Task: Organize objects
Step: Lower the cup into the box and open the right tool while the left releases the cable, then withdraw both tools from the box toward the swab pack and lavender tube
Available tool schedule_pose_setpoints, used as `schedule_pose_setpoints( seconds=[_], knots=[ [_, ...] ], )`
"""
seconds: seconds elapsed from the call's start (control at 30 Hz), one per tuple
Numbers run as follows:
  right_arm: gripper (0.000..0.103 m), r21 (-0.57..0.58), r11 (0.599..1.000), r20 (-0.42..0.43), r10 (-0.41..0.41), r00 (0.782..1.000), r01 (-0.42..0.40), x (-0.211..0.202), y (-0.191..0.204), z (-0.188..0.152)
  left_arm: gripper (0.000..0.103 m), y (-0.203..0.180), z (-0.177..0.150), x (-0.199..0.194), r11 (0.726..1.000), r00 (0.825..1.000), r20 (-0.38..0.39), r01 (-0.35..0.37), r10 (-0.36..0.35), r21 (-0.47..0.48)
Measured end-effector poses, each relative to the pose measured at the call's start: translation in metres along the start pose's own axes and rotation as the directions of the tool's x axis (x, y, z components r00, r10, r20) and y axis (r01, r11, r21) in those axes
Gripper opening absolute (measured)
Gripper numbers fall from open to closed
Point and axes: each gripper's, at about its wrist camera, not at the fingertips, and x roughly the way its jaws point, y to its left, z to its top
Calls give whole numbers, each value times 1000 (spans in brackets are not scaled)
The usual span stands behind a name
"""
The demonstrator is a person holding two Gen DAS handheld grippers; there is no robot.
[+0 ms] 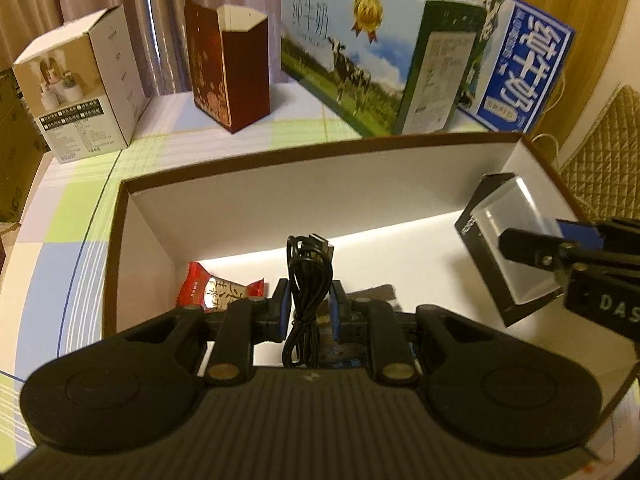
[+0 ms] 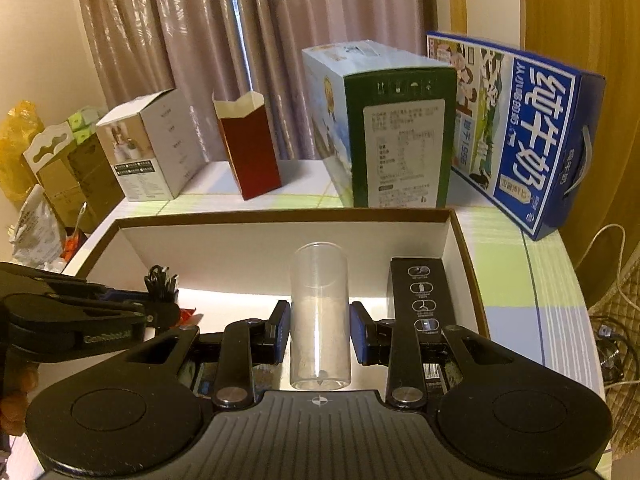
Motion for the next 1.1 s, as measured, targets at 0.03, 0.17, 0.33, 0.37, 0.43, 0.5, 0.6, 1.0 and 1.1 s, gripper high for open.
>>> schedule_pose_setpoints(
  seconds=[0.03,0.17,0.33,0.37,0.43,0.5,0.6,1.0,1.1],
  knots=[
    [29,2,1000,-4,-3,1000,3,2,-1,0,15,1,1,2,1000,1000,-2,-7,7,-5],
    [29,-7,1000,-19,-14,1000,14,8,-2,1,16,8,8,5,1000,1000,-7,2,-2,-28],
    [29,0,1000,-36,-22,999,22,14,-5,1,39,10,6,5,1000,1000,-23,-7,7,-17],
    [29,1,1000,-34,-23,999,23,15,-6,1,40,10,4,5,1000,1000,-30,-6,5,-19],
    [29,-3,1000,-23,-25,999,25,16,-6,3,50,11,1,5,1000,999,-47,-8,7,-24],
    [29,-8,1000,-15,-26,1000,25,17,-6,5,70,11,-1,5,1000,998,-58,-15,14,-27],
    [30,-1,1000,-13,-11,1000,11,15,-6,9,79,12,-5,-1,1000,998,-57,-16,14,-26],
    [93,16,999,9,36,999,-37,-23,4,-5,102,6,-17,-40,998,998,13,-59,58,22],
    [100,24,999,10,36,999,-36,-33,6,-10,102,3,-20,-48,996,997,10,-81,81,29]
  ],
)
